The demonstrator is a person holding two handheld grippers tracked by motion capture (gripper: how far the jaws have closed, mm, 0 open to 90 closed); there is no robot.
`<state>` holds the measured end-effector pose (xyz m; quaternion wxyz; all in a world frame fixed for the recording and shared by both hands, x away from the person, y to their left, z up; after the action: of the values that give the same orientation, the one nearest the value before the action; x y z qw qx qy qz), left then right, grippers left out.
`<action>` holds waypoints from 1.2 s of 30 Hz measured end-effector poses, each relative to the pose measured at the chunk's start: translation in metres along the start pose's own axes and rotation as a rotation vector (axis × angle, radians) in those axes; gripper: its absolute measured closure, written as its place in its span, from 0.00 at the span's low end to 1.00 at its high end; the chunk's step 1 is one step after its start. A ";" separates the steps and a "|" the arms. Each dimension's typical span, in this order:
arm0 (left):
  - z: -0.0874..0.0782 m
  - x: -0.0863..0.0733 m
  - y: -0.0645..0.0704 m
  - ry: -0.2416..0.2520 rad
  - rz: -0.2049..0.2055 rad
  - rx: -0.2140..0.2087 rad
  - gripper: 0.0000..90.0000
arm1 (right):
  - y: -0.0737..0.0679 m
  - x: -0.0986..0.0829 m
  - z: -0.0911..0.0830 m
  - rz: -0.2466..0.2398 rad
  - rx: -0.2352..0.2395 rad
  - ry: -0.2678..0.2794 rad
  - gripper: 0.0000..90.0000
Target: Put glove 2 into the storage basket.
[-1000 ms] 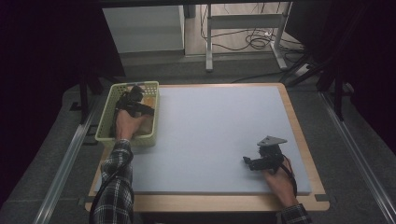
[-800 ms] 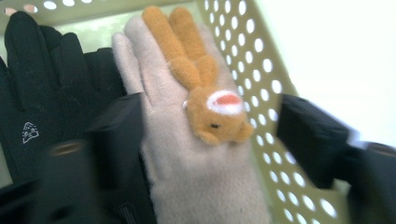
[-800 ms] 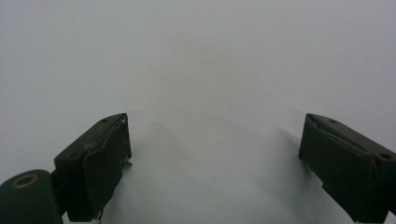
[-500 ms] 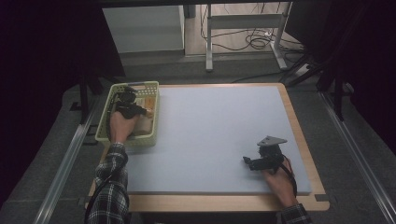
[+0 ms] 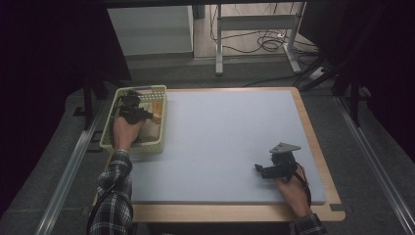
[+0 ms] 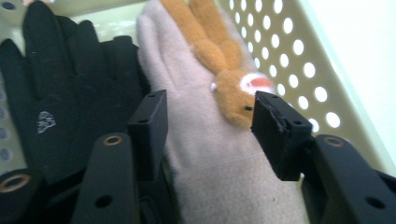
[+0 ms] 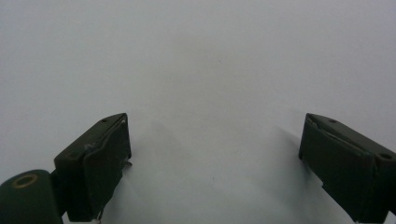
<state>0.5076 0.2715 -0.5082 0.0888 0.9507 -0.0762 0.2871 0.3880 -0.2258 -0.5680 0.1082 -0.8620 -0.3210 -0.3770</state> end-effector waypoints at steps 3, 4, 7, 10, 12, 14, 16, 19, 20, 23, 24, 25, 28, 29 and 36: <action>-0.004 0.000 -0.001 0.014 0.000 -0.006 0.46 | 0.000 0.000 0.000 0.000 0.000 0.000 0.10; -0.007 -0.001 -0.002 0.023 0.006 -0.010 0.43 | 0.000 0.000 0.000 0.000 0.000 0.000 0.10; -0.010 -0.003 -0.003 0.030 0.006 -0.020 0.39 | 0.000 0.000 0.000 0.001 0.000 0.000 0.10; -0.016 -0.006 -0.005 0.029 0.033 -0.018 0.32 | 0.000 0.000 0.000 0.001 0.000 0.000 0.10; -0.017 -0.006 -0.006 0.033 0.039 -0.014 0.31 | 0.000 0.000 0.000 0.001 0.000 0.000 0.10; -0.020 -0.007 -0.007 0.042 0.036 -0.018 0.25 | 0.000 0.000 0.000 0.001 0.000 0.000 0.10; -0.023 -0.008 -0.007 0.045 0.031 -0.032 0.20 | 0.000 0.000 0.000 0.001 0.000 0.001 0.10; -0.025 -0.012 -0.008 0.036 0.045 -0.035 0.13 | 0.000 0.000 0.000 0.001 0.000 0.000 0.10; -0.026 -0.013 -0.009 0.036 0.052 -0.034 0.09 | 0.000 0.000 0.000 0.001 -0.001 0.000 0.10; -0.030 -0.016 -0.009 0.048 0.057 -0.044 0.08 | 0.000 0.000 0.000 0.001 -0.001 0.001 0.10; -0.031 -0.016 -0.009 0.056 0.051 -0.051 0.08 | 0.000 0.000 0.000 0.001 -0.001 0.000 0.10; -0.032 -0.017 -0.009 0.063 0.052 -0.055 0.07 | 0.000 0.000 0.000 -0.001 -0.001 0.000 0.10; -0.036 -0.020 -0.009 0.074 0.058 -0.069 0.04 | 0.000 0.000 0.000 0.001 -0.001 0.001 0.10; -0.038 -0.021 -0.009 0.078 0.059 -0.072 0.04 | 0.000 0.000 0.000 0.001 -0.001 0.001 0.10; -0.046 -0.027 0.000 0.092 0.117 -0.085 0.01 | 0.000 0.000 0.000 0.001 -0.001 0.001 0.10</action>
<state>0.4611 0.2842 -0.4850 0.1158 0.9259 -0.1395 0.3315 0.3879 -0.2257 -0.5680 0.1079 -0.8621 -0.3205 -0.3774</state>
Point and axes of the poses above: each handheld gripper's, and its own axes: z roughly forward along the jaws, x roughly out of its top, y roughly to its right, the point moved 5 cm from there along z, roughly forward along the jaws
